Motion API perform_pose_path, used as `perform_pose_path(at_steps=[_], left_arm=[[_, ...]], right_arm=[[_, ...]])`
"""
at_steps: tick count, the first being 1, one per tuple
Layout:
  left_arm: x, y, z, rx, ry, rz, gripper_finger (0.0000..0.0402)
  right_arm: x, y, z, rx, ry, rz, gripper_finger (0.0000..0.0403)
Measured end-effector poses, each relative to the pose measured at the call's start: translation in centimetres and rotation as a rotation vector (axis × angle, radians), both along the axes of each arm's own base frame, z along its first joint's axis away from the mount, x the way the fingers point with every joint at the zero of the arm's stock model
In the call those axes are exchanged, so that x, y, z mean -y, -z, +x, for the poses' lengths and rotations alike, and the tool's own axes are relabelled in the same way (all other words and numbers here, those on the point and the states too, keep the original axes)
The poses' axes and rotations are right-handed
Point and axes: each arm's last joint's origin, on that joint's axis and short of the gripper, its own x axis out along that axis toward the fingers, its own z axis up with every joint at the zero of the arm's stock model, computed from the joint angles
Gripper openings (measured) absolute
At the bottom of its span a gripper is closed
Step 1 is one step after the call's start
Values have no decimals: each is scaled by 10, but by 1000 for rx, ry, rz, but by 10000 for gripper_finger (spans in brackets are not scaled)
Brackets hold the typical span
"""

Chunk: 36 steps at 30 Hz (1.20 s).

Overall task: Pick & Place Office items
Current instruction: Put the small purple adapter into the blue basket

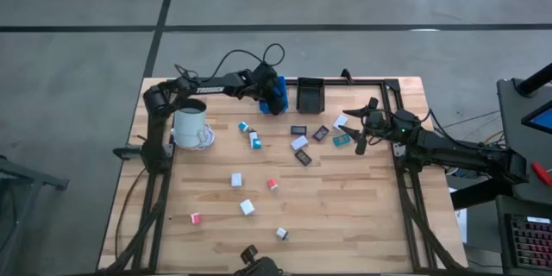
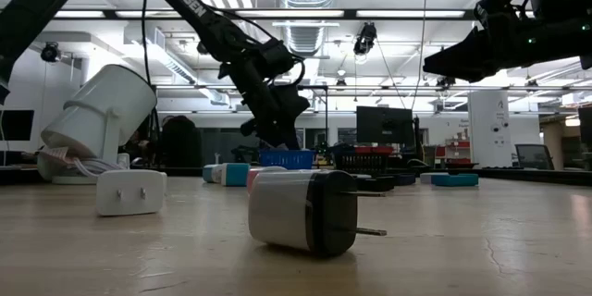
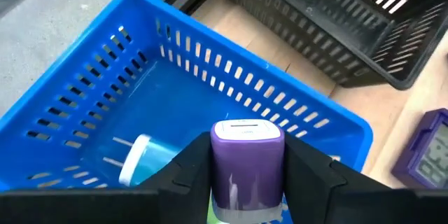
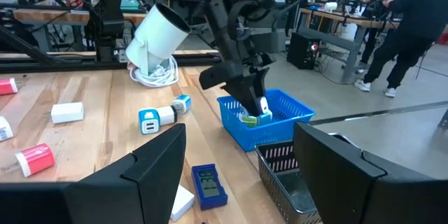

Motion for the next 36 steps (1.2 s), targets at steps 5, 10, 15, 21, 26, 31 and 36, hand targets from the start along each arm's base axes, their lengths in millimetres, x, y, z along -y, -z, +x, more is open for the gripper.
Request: perform_pose_path(at_steps=[5, 10, 15, 21, 26, 31, 36], left_arm=[[0, 4, 0, -28, 1, -22, 136], [2, 5, -1, -40, -4, -37, 144], [3, 5, 0, -38, 2, -41, 148], [3, 5, 0, -38, 2, -41, 147], [3, 5, 0, -38, 2, -41, 154], [3, 5, 0, -38, 2, -42, 164], [3, 5, 0, -38, 2, -42, 182]], right_arm=[[0, 0, 0, -1, 0, 0, 256], [0, 0, 0, -1, 0, 0, 256], [0, 0, 0, -1, 0, 0, 256], [0, 0, 0, -1, 0, 0, 256], [0, 0, 0, -1, 0, 0, 256], [0, 0, 0, -1, 0, 0, 256], [0, 0, 0, -1, 0, 0, 256]])
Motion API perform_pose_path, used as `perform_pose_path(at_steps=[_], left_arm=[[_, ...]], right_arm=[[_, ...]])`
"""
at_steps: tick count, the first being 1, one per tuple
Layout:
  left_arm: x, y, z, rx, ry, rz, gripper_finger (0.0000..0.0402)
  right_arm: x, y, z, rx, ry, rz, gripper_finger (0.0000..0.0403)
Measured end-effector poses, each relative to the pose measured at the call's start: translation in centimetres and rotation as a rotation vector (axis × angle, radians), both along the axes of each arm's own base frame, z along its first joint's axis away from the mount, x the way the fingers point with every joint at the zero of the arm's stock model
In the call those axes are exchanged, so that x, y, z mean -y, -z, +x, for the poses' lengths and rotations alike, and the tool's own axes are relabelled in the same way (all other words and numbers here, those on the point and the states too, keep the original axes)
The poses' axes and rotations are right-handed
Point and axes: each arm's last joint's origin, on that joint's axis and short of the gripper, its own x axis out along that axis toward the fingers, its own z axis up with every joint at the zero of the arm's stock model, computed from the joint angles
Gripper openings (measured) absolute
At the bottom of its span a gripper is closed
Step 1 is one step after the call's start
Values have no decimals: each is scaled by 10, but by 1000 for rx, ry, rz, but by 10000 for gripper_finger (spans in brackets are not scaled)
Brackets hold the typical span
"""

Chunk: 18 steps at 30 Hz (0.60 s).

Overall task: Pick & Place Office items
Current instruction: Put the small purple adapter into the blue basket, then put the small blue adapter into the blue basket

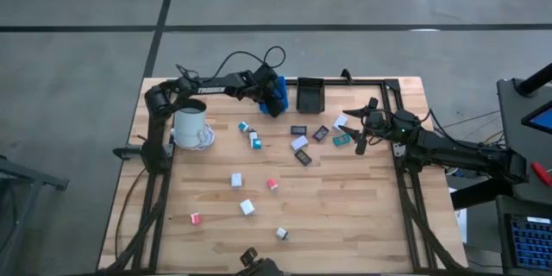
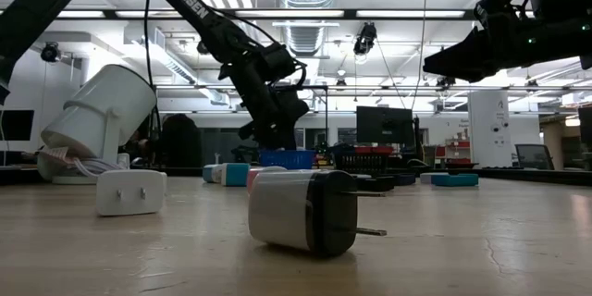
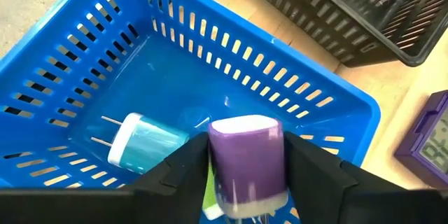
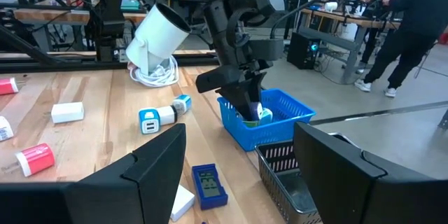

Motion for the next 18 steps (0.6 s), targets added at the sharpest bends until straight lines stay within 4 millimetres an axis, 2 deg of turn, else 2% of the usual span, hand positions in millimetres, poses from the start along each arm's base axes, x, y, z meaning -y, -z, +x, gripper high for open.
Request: perform_pose_path(at_steps=[8, 18], left_arm=[[0, 0, 0, 0, 0, 0, 215], [0, 0, 0, 0, 0, -1, 220]], right_arm=[[0, 0, 0, 0, 0, 0, 256], [0, 0, 0, 0, 0, 0, 256]])
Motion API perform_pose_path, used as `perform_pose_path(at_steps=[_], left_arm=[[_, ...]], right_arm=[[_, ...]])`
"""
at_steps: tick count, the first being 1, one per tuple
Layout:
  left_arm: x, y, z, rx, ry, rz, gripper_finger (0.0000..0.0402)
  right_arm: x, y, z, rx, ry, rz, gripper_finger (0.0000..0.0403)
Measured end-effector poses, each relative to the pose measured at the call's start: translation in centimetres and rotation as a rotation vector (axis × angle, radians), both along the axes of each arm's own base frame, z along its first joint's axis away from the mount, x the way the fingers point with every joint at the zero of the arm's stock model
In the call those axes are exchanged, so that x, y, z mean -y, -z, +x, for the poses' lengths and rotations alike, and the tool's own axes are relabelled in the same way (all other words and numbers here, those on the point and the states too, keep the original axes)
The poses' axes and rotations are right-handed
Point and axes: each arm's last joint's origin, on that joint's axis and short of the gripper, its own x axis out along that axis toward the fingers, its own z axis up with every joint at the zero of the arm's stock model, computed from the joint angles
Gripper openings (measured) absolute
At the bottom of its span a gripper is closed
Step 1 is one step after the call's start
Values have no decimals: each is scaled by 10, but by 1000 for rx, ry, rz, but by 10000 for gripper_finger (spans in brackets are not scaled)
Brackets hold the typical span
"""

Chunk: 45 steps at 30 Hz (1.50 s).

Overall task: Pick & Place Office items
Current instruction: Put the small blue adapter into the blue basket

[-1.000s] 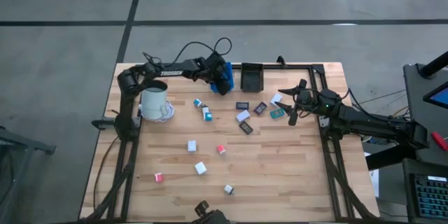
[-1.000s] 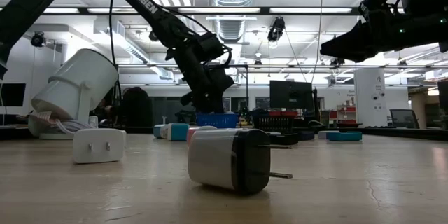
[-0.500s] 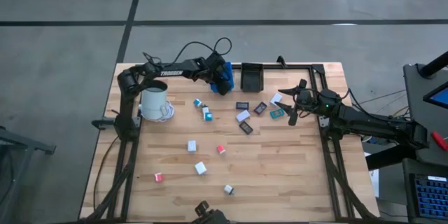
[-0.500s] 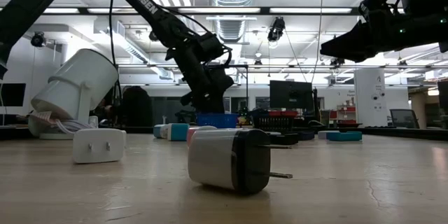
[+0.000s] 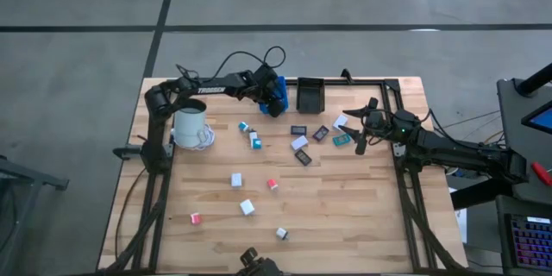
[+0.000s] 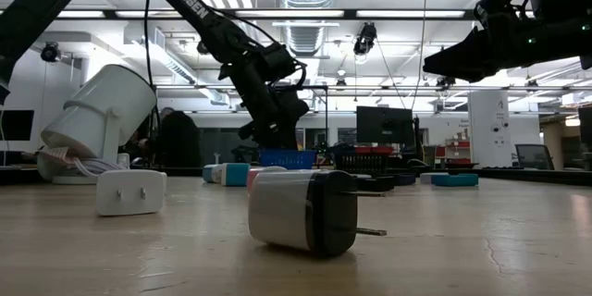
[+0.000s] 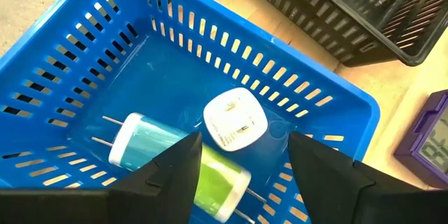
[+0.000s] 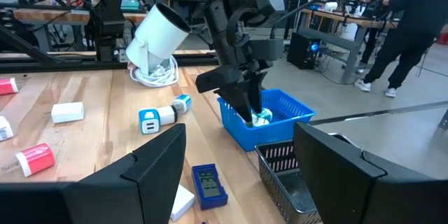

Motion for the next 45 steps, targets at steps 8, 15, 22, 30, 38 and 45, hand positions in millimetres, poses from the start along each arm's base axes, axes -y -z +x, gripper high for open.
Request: perform_pose_path(at_steps=[8, 15, 22, 30, 38, 45], left_arm=[[0, 0, 0, 1, 0, 0, 220], [0, -1, 0, 3, 2, -1, 221], [4, -22, 1, 77, 34, 3, 221], [28, -73, -1, 177, 133, 105, 221], [80, -119, -3, 168, 246, 277, 221], [129, -136, -15, 13, 252, 382, 220]], right_arm=[[0, 0, 0, 0, 0, 0, 256], [0, 0, 0, 0, 0, 0, 256], [0, 0, 0, 1, 0, 0, 256], [0, 0, 0, -2, 1, 1, 256], [0, 1, 0, -6, 0, 3, 256], [0, 1, 0, -6, 0, 3, 256]])
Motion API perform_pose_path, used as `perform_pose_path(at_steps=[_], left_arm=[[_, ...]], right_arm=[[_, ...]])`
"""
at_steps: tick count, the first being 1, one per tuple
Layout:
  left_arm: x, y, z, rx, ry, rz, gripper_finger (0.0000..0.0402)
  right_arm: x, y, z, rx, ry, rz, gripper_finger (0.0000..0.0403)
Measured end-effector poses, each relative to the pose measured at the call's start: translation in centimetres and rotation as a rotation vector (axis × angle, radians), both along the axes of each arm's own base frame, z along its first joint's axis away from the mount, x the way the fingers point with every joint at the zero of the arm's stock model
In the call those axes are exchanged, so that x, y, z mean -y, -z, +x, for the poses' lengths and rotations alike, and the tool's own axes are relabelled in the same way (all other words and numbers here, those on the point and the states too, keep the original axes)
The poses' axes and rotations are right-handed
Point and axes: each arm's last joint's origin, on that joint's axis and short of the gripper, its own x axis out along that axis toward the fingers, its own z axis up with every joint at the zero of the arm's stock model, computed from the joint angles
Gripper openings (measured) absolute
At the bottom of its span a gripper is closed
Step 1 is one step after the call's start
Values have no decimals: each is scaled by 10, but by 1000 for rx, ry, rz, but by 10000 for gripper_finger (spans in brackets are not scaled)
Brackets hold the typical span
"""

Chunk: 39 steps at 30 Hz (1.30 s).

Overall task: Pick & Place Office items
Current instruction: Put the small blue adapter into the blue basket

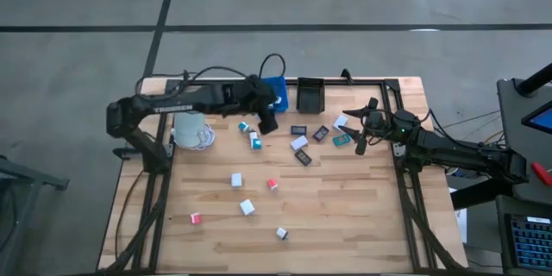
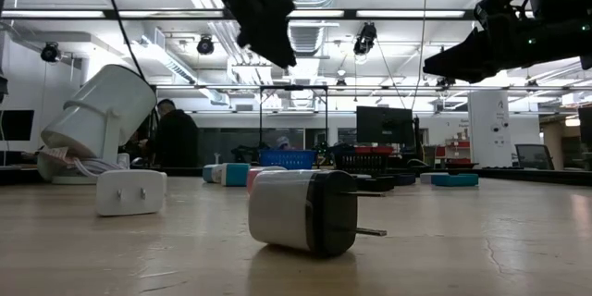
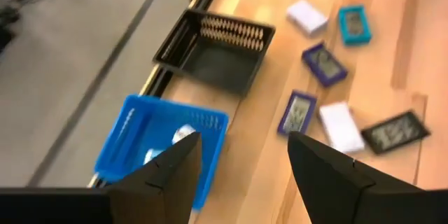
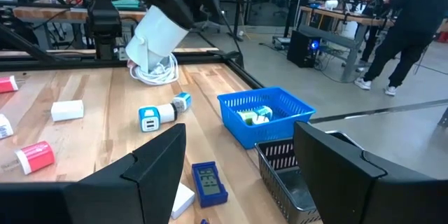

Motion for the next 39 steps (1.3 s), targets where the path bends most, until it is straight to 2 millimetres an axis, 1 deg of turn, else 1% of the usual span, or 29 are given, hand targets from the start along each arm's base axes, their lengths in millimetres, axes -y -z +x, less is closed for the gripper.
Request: perform_pose_path(at_steps=[3, 7, 11, 18, 22, 27, 29, 34, 39], left_arm=[[16, -1, -4, -39, -16, 22, 220], [33, 6, -13, -47, -42, 39, 220], [38, 18, -31, -38, -75, 33, 220], [41, 38, -70, 96, -20, 79, 220], [33, 46, -90, 144, -63, 36, 220], [13, 53, -101, 145, -163, -97, 220], [5, 54, -103, 117, -161, -131, 220], [-10, 49, -100, 4, -27, -144, 220], [-24, 53, -95, -97, -93, -211, 220]], right_arm=[[0, 0, 0, 0, 0, 0, 256], [0, 0, 0, 0, 0, 0, 256], [0, 0, 0, 0, 0, 0, 256], [0, 0, 0, -2, 1, 1, 256], [0, 1, 0, -8, 0, 3, 256], [0, 1, 0, -8, 1, 3, 256], [0, 1, 0, -8, 1, 3, 256], [0, 1, 0, -8, 1, 3, 256], [0, 1, 0, -8, 1, 3, 256]])
